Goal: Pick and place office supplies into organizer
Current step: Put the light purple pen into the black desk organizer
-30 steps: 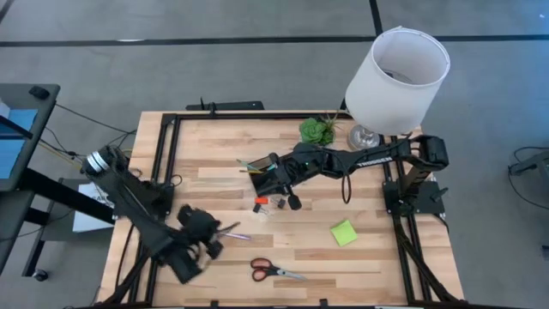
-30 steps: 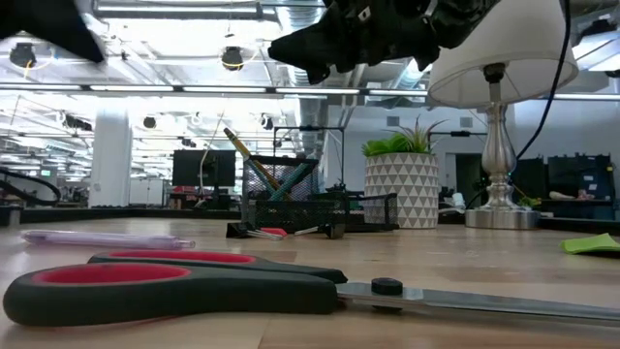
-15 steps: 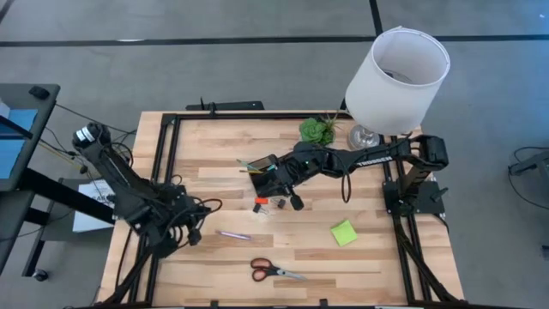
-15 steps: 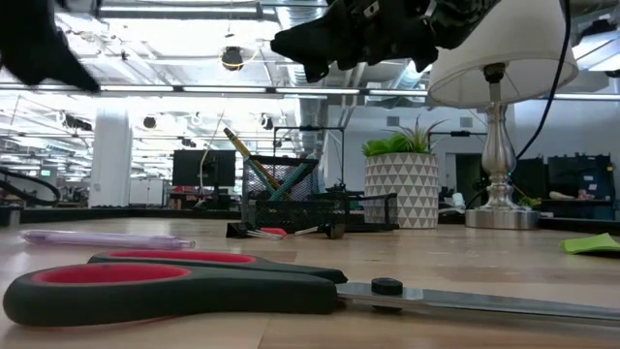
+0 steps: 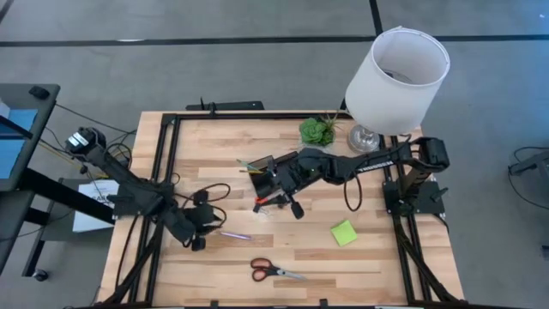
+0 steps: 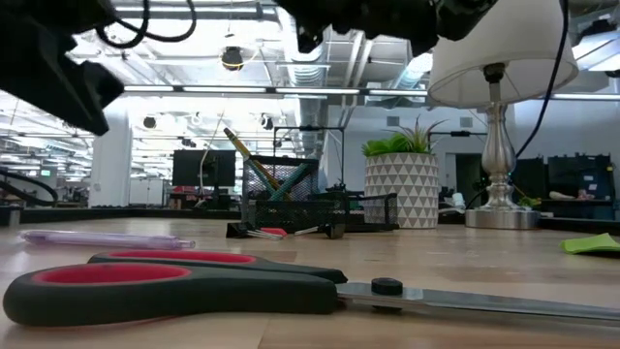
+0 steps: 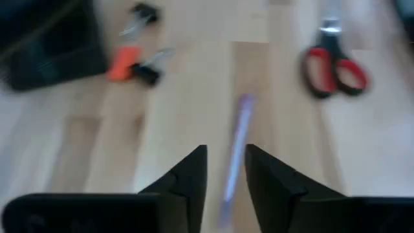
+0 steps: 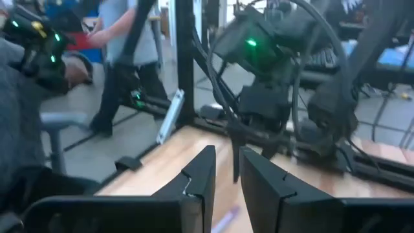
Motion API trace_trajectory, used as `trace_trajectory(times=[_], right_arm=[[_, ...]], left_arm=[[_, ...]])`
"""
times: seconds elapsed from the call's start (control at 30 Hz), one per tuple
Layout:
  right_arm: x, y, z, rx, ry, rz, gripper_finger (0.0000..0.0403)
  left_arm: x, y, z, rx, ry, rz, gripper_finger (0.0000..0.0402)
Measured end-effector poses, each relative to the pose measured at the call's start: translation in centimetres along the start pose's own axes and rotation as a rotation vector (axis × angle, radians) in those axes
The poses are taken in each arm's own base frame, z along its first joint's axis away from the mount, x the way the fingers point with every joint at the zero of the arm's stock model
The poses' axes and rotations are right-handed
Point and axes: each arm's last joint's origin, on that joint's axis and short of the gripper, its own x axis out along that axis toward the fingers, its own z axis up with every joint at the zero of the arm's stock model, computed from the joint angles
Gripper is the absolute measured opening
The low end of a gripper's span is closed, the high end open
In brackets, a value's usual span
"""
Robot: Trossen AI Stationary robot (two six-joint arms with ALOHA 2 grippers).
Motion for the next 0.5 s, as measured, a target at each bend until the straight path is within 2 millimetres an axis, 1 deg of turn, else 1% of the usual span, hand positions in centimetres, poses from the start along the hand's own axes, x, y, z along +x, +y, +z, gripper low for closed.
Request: trace_trajectory(times=[0.07, 0.13, 0.23, 0.37, 0.5], right_arm=[[0.3, 0.5, 0.3, 0.006, -0.019, 0.008, 0.0065], [0.5, 1.0, 0.4, 0.002, -0.026, 0.022, 0.0065], [0.9, 1.8, 0.5, -0.003, -0.033, 0.043, 0.0065], [1.3, 2.5, 0.6, -0.005, -0.035, 0.052, 0.0065], [1.5, 3.0, 0.7, -0.008, -0.036, 0.029, 0.0065]], left_arm=[[0.1, -0.1, 0.4, 0.027, -0.005, -0.058, 0.0117], [0.3, -0.3, 0.7, 0.018, -0.030, -0.078, 0.0129], [0.2, -0.6, 0.3, 0.094, -0.023, -0.099, 0.0136], [1.0, 0.2, -2.0, 0.148, -0.096, -0.046, 0.0138], [2.3, 1.6, -5.4, 0.089, -0.191, -0.156, 0.0133]])
